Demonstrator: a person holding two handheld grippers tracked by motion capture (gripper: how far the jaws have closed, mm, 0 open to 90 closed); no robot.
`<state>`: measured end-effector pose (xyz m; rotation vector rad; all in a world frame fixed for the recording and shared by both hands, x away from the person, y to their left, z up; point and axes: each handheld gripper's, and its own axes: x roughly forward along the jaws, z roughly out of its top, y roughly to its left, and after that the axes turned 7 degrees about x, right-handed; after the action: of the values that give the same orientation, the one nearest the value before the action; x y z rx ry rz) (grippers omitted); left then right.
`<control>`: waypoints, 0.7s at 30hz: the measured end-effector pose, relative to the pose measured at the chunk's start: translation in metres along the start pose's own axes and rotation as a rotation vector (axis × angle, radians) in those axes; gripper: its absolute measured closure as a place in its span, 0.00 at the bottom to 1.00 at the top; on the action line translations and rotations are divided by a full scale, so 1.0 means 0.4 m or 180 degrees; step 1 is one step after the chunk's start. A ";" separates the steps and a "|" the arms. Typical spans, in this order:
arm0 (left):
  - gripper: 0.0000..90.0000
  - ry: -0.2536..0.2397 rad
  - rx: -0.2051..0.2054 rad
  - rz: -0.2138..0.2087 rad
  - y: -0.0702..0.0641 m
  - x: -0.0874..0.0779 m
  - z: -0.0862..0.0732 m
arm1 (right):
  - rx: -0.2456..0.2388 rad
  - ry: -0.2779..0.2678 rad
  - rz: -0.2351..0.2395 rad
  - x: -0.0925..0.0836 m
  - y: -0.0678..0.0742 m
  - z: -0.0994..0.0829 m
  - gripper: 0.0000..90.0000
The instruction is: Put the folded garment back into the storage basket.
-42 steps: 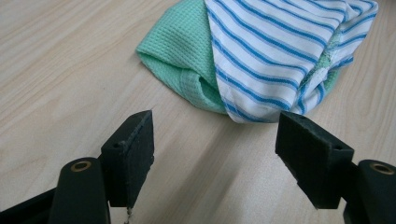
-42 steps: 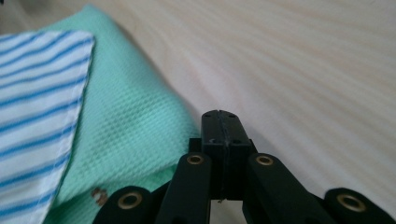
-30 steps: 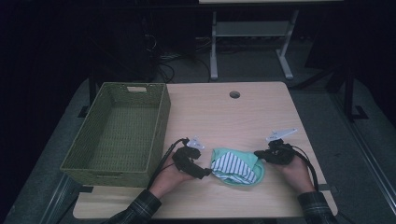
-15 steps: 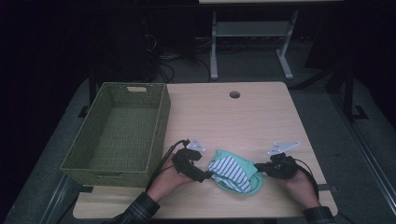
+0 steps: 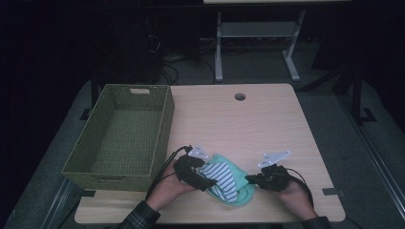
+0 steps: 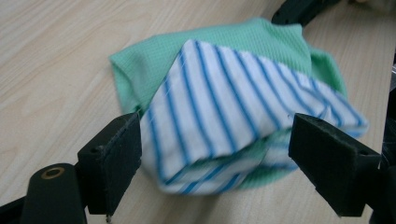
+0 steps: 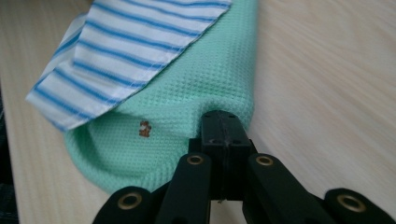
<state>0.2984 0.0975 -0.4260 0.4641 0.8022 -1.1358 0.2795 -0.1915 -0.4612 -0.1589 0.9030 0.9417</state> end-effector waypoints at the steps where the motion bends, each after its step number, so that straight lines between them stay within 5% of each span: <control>1: 0.19 0.0032 0.0039 -0.0010 -0.002 -0.002 0.000 | -0.0033 -0.0002 -0.0006 0.003 0.004 0.001 1.00; 9: 0.19 0.0053 0.0064 -0.0027 -0.023 0.003 -0.004 | 0.0140 -0.0157 -0.0204 -0.025 -0.037 0.003 0.91; 21: 0.16 0.0292 0.0141 -0.0047 -0.037 0.052 -0.013 | 0.0485 -0.0330 -0.0726 -0.040 -0.143 0.010 0.53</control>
<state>0.2871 0.0830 -0.4444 0.5511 0.8626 -1.1544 0.3208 -0.2345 -0.4613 -0.0799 0.8376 0.6610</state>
